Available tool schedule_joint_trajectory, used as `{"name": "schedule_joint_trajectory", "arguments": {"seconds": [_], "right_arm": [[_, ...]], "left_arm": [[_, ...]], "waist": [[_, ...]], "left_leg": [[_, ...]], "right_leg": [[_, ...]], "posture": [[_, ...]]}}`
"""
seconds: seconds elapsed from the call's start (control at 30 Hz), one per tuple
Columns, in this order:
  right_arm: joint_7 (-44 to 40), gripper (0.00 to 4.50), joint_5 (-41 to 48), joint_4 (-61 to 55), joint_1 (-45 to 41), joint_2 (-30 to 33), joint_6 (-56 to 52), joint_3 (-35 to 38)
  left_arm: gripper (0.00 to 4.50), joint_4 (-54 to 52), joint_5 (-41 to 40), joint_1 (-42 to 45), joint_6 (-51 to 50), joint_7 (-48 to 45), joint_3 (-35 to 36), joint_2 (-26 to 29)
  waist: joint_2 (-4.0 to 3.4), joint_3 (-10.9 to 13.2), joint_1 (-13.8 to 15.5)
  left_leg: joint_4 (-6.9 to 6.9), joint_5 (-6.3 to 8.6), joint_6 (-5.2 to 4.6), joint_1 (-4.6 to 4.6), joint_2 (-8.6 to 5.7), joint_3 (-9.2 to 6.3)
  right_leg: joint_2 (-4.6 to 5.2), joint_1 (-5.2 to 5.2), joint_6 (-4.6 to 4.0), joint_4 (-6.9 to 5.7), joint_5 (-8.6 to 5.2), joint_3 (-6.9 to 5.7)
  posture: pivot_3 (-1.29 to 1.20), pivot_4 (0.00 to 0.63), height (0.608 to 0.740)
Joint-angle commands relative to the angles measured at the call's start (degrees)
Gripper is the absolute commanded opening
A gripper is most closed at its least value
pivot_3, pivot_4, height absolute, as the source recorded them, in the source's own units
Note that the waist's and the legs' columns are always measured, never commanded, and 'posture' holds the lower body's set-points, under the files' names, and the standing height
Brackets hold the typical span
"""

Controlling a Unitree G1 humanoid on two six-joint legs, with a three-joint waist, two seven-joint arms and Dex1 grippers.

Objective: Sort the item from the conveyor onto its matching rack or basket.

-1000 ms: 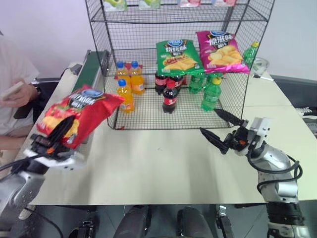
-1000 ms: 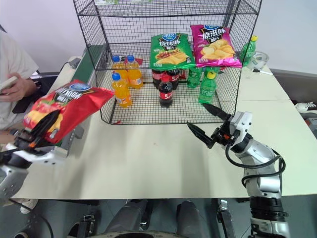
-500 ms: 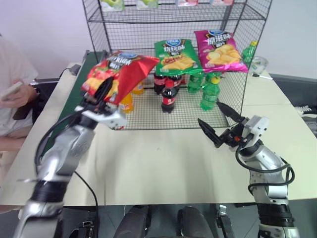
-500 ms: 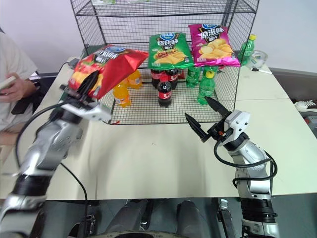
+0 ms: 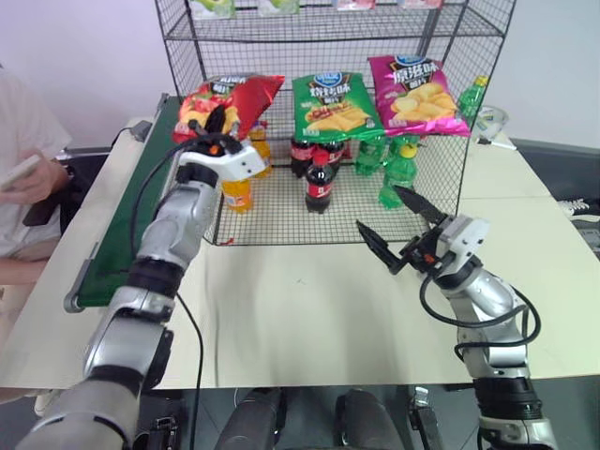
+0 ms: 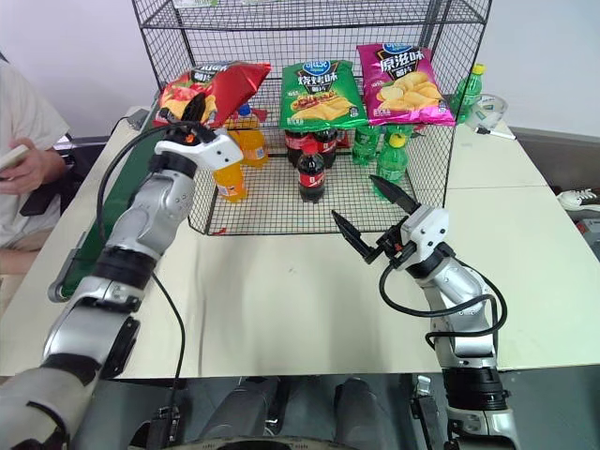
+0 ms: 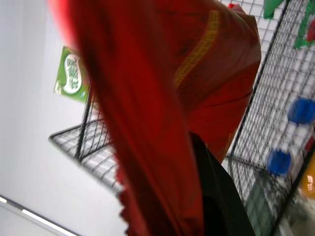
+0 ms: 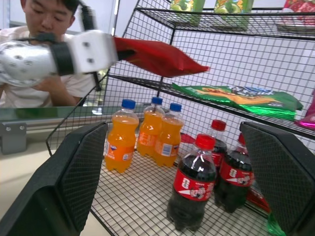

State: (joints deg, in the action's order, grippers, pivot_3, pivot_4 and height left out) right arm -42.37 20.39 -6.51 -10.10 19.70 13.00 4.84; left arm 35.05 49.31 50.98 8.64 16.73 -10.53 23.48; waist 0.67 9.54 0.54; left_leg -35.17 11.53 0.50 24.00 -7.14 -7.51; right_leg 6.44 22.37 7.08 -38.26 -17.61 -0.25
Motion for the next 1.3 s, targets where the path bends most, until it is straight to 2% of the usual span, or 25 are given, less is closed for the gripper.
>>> {"name": "schedule_joint_trajectory", "arguments": {"seconds": [0.03,0.2,0.43,0.57,0.73,0.83,1.0,1.2,1.3], "right_arm": [[1.07,4.50,0.12,-2.02,-0.68,-0.39,0.53,-0.19],[0.92,4.50,0.47,-2.13,-0.38,0.05,0.21,-0.46],[0.88,4.50,1.04,-3.10,-0.36,0.83,-1.07,-0.24],[0.83,4.50,1.07,-3.52,-0.41,0.90,-1.88,-0.40],[0.75,4.50,1.19,-3.33,-0.51,0.95,-2.40,-0.28],[0.65,4.50,1.44,-3.40,-0.45,0.97,-2.81,-0.29],[0.08,4.50,1.69,-3.03,-0.37,1.22,-2.93,-0.13],[-0.50,4.50,1.73,-2.11,-1.03,1.17,-3.18,-0.35],[-1.17,4.50,2.08,-2.47,-0.68,1.64,-3.85,-0.29]], "left_arm": [[0.11,9.01,-2.04,6.06,1.09,4.11,-1.19,-0.60],[0.11,21.71,-3.82,12.51,2.54,8.90,-3.06,-1.88],[0.11,30.41,-8.23,17.04,5.73,9.93,-3.71,-3.87],[1.90,32.21,-10.18,18.03,5.80,9.32,-4.15,-4.06],[4.43,30.52,-11.43,17.06,8.33,8.85,-4.98,-3.80],[4.47,26.55,-12.15,14.93,9.71,6.73,-5.46,-2.99],[4.47,13.76,-12.78,7.44,7.55,2.41,-4.72,-0.42],[4.47,-11.61,-15.64,-7.06,4.09,-7.07,-1.80,4.08],[4.47,-23.36,-22.52,-15.17,5.84,-15.45,0.58,6.66]], "waist": [[0.02,0.01,-0.06],[0.03,0.02,-0.38],[0.08,0.04,-0.31],[0.08,0.04,-0.30],[0.12,-0.03,0.11],[0.12,-0.03,0.16],[0.11,-0.04,-0.06],[0.09,-0.05,-0.48],[0.09,-0.04,-1.17]], "left_leg": [[-0.01,-0.08,0.13,0.02,0.00,0.00],[0.00,-0.06,0.10,0.04,0.00,0.00],[-0.05,-0.08,0.12,0.07,-0.01,0.00],[-0.06,-0.08,0.12,0.07,-0.01,0.00],[-0.10,-0.06,0.07,0.04,-0.02,0.00],[-0.13,-0.05,0.06,0.03,-0.04,-0.02],[-0.11,-0.09,0.13,0.04,-0.03,-0.01],[-0.09,-0.09,0.13,0.04,-0.02,-0.02],[-0.06,-0.11,0.17,0.05,0.00,-0.02]], "right_leg": [[0.00,0.02,0.00,-0.02,0.00,0.00],[-0.01,0.06,0.01,-0.05,0.00,0.00],[-0.01,0.06,0.02,-0.07,0.01,-0.01],[-0.01,0.06,0.02,-0.08,0.01,-0.01],[0.00,0.00,0.02,-0.13,0.01,-0.01],[0.00,-0.02,0.04,-0.14,0.02,-0.01],[0.00,0.02,0.04,-0.15,0.02,0.01],[-0.01,0.06,0.03,-0.17,0.03,0.04],[0.00,0.08,0.02,-0.16,0.03,0.05]], "posture": [[0.00,0.150,0.740],[0.00,0.150,0.740],[0.00,0.150,0.740],[0.00,0.150,0.740],[0.00,0.150,0.740],[0.00,0.150,0.740],[0.00,0.150,0.740],[0.00,0.150,0.740],[0.00,0.150,0.740]]}}
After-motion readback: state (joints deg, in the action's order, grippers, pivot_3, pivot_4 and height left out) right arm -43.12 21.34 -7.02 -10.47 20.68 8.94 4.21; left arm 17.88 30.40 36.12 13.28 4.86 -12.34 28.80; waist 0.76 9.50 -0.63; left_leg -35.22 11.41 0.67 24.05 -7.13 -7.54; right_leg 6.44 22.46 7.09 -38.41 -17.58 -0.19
